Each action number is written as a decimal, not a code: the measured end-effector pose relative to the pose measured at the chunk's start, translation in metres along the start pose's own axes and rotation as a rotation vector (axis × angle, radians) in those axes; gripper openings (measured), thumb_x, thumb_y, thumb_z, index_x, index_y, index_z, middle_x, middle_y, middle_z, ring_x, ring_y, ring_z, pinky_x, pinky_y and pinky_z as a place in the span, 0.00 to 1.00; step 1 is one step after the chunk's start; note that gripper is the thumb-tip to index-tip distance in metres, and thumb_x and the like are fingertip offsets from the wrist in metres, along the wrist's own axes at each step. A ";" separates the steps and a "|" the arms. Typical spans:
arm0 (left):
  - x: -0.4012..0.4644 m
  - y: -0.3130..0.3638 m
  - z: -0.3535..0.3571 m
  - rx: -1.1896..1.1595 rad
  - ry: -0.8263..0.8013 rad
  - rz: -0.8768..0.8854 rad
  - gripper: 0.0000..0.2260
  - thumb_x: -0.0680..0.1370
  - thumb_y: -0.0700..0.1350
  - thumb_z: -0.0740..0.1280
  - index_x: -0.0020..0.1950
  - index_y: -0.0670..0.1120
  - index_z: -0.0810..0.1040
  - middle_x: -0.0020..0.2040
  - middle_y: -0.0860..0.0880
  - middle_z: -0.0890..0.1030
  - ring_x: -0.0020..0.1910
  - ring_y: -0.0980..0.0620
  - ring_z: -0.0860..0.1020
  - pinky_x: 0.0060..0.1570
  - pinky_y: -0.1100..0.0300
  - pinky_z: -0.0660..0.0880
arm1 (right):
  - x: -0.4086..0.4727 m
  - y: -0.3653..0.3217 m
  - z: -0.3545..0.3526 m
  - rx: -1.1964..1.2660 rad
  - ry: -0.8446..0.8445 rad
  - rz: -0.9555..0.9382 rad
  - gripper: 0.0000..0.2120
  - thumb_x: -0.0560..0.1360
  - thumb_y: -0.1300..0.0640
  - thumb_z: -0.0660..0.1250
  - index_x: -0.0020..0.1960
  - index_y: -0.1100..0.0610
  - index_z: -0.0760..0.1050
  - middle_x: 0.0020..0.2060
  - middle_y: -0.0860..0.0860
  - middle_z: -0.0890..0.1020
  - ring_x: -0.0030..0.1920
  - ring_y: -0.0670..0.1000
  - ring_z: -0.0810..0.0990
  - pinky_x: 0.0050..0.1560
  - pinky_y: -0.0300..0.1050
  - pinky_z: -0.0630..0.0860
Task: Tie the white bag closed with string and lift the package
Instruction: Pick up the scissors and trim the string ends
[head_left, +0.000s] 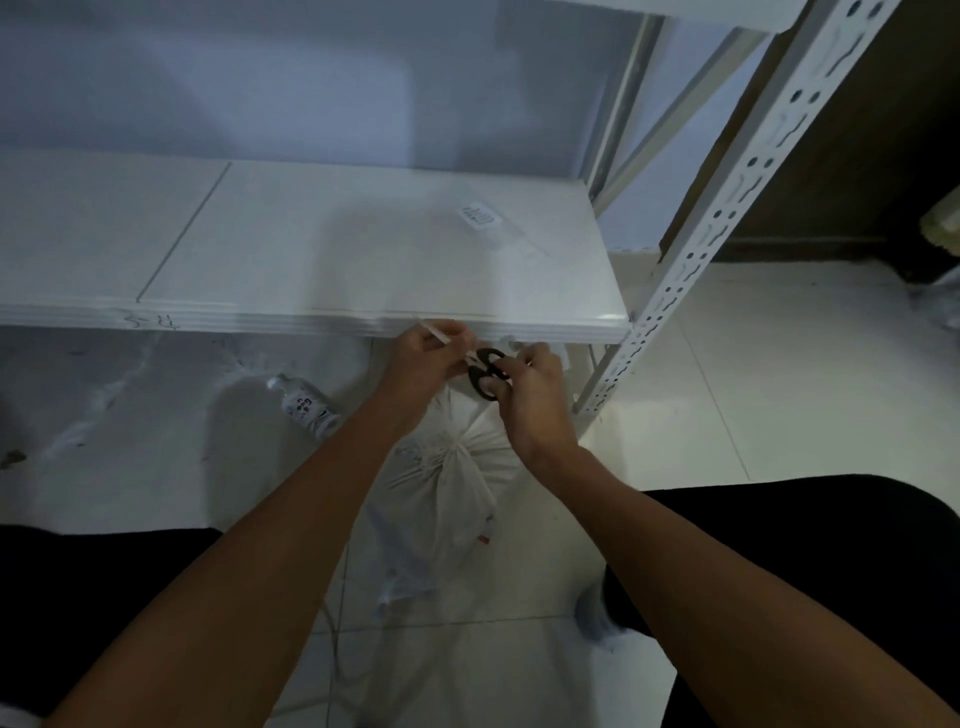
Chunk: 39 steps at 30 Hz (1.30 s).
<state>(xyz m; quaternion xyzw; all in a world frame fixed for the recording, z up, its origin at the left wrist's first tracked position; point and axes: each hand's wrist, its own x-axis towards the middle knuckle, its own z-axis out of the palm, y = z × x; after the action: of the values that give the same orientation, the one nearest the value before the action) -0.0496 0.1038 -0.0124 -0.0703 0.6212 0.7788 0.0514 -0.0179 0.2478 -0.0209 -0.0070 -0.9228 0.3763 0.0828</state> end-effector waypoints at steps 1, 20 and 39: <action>0.002 0.002 0.004 -0.047 0.033 -0.016 0.12 0.76 0.39 0.70 0.58 0.37 0.76 0.49 0.43 0.82 0.45 0.48 0.82 0.51 0.53 0.80 | 0.009 0.005 -0.004 -0.008 0.003 0.019 0.04 0.74 0.61 0.68 0.44 0.54 0.75 0.52 0.56 0.73 0.50 0.50 0.76 0.50 0.44 0.73; 0.098 -0.016 0.020 0.350 0.104 0.053 0.09 0.74 0.44 0.70 0.53 0.47 0.80 0.49 0.47 0.82 0.47 0.47 0.81 0.44 0.51 0.82 | 0.184 0.050 -0.008 -0.321 -0.059 0.255 0.25 0.67 0.47 0.78 0.52 0.63 0.74 0.50 0.61 0.80 0.49 0.62 0.81 0.48 0.51 0.79; 0.036 0.015 -0.037 0.566 0.112 0.113 0.06 0.74 0.40 0.71 0.49 0.45 0.82 0.47 0.45 0.84 0.46 0.49 0.82 0.49 0.48 0.80 | 0.104 0.007 -0.033 -0.272 -0.105 -0.163 0.09 0.77 0.57 0.66 0.52 0.63 0.77 0.53 0.61 0.74 0.46 0.61 0.78 0.50 0.44 0.72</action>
<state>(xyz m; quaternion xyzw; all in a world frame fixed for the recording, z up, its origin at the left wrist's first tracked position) -0.0857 0.0639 -0.0125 -0.0615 0.8186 0.5710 -0.0090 -0.1159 0.2832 0.0125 0.0766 -0.9658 0.2396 0.0631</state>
